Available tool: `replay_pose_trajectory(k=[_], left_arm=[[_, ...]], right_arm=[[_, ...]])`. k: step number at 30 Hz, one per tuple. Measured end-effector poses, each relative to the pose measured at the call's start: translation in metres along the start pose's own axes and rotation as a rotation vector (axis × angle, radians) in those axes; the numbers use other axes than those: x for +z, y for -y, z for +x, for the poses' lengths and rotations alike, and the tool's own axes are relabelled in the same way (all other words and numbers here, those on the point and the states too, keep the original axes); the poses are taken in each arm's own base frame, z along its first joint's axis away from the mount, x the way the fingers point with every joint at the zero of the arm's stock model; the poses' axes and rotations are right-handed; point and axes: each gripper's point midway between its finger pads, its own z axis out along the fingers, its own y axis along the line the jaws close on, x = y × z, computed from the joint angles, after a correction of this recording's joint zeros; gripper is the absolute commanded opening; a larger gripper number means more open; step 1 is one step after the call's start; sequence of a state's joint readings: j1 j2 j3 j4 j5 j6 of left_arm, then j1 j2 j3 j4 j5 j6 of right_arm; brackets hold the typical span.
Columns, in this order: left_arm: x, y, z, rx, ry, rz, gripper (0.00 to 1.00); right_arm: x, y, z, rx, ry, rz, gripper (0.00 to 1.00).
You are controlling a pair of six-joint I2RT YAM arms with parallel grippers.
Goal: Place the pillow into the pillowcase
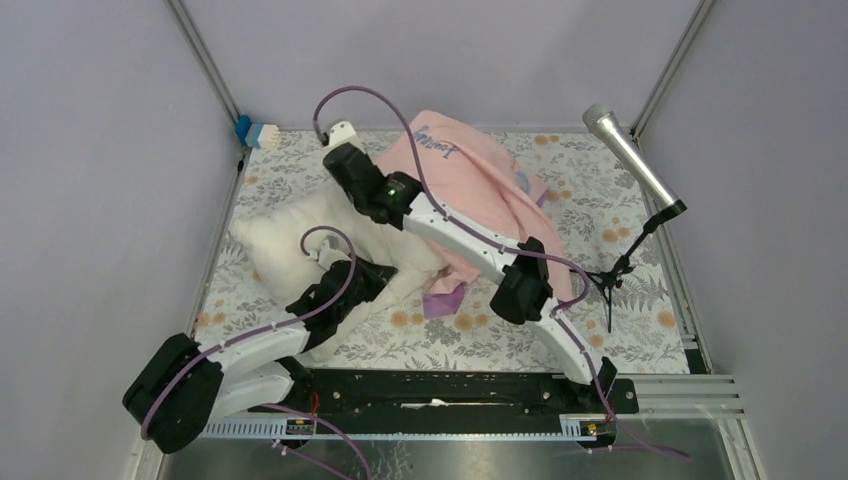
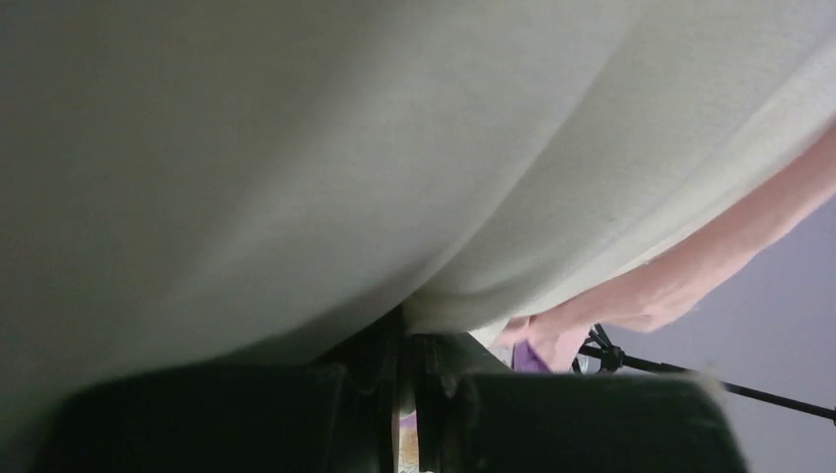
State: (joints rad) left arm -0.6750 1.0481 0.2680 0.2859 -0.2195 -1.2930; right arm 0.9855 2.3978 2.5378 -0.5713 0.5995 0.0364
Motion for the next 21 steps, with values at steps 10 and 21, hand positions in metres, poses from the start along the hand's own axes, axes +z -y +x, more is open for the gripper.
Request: replay_pose_trajectory(k=[10,21], left_arm=[[0.010,0.016,-0.032,-0.059,-0.006,-0.055,0.00],[-0.005,0.061,-0.013,-0.026,-0.092,0.036,0.00]], right_arm=[[-0.047,-0.033,0.019,0.115,0.017,-0.228,0.00],[-0.067,-0.027,-0.092,0.260,0.176,-0.337,0.04]])
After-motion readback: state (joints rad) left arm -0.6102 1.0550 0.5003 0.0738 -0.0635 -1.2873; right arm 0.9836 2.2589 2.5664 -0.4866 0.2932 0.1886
